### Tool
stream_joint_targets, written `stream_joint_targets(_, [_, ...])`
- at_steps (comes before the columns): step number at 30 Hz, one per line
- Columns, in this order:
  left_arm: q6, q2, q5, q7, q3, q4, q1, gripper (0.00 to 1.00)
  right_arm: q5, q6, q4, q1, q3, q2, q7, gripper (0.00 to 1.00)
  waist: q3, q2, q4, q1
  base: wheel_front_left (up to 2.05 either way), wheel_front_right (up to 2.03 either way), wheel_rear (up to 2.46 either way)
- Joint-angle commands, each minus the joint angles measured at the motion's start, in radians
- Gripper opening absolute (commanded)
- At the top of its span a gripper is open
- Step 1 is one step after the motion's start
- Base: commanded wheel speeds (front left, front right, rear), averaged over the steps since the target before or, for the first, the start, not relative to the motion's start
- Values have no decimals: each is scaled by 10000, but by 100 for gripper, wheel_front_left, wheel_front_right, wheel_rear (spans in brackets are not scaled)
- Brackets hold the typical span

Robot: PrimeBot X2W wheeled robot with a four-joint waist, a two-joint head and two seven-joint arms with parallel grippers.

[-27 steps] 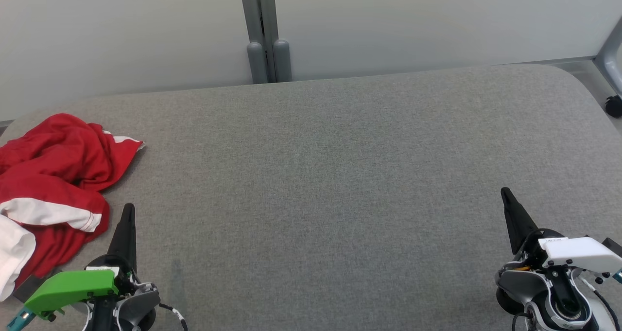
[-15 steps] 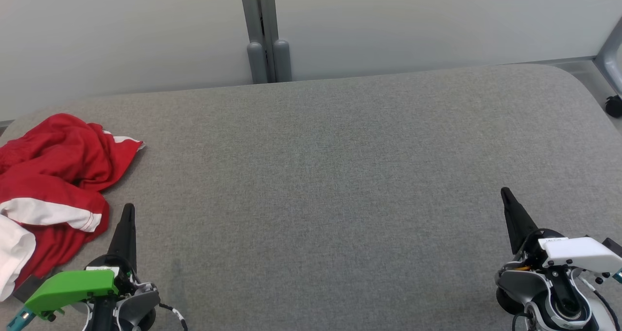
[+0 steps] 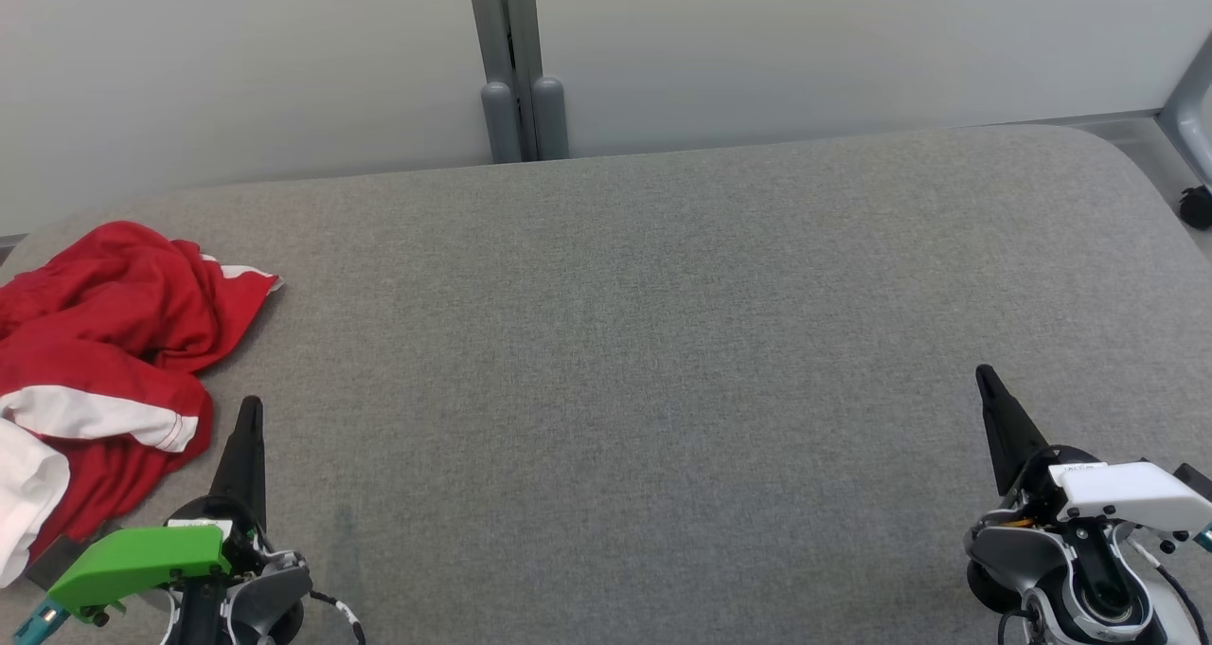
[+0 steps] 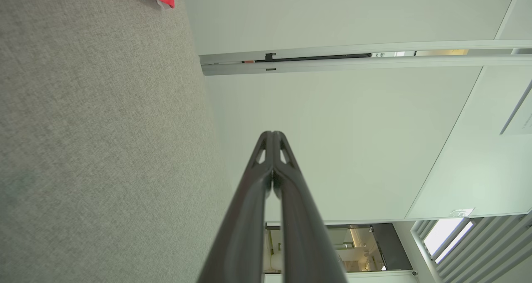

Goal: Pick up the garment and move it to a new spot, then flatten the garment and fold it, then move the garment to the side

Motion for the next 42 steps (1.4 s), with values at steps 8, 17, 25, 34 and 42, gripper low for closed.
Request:
stream_joint_targets(8, [4,-10,0,-11,-6,66,32,100,-5,0,73,18,3,15,-1,100,0,-1,0,0,0,0,0])
stream_joint_targets(17, [1,-32,123,-396,-228,-39,123,100,-14,-1,-206,94,286,41,-247,100,9,-1,36,0,0,0,0])
stream_joint_targets(25, [-2,-19,805,-774,-391,-261,108,100,-539,-1,-643,51,731,-73,-736,100,12,-1,73,0,0,0,0])
stream_joint_targets(34, [-5,-16,2440,-1161,-389,-558,141,100,-1662,0,-1198,20,1078,-160,-1151,100,16,-1,119,0,0,0,0])
stream_joint_targets(42, [-8,-10,4114,-1471,-537,-763,188,100,-3234,0,-1540,-5,1484,-297,-1465,100,29,-1,154,0,0,0,0])
